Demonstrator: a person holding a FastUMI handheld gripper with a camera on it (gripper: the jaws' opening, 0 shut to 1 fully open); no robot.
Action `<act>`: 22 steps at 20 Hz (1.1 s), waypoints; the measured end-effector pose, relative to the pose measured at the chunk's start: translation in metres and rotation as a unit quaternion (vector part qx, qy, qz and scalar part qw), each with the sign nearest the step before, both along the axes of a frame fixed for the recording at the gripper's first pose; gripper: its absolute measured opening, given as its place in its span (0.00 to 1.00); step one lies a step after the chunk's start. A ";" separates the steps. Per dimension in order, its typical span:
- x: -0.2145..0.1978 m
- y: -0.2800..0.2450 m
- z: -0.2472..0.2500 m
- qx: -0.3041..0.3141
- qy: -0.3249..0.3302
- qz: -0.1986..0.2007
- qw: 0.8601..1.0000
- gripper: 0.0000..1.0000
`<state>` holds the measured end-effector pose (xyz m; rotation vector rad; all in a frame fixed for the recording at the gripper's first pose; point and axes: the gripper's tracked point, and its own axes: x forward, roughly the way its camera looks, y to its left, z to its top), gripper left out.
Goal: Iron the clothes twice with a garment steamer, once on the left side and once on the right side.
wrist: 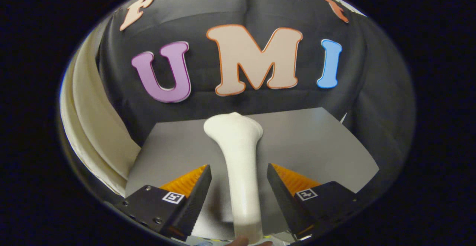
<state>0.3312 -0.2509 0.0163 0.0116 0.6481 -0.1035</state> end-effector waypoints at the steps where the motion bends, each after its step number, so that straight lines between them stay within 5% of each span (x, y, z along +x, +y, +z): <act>1: 0.009 -0.003 -0.004 -0.006 0.019 0.002 1.000 0.92; 7: 0.035 0.000 -0.004 0.029 0.042 -0.019 0.998 0.70; 8: 0.032 0.001 -0.003 0.027 0.045 -0.024 0.998 0.56; 10: 0.032 0.000 -0.005 0.008 0.045 -0.009 0.999 0.51; 13: 0.017 0.015 0.001 0.024 0.024 0.021 0.999 0.46; 22: -0.051 0.033 0.019 0.037 -0.083 -0.085 0.992 0.42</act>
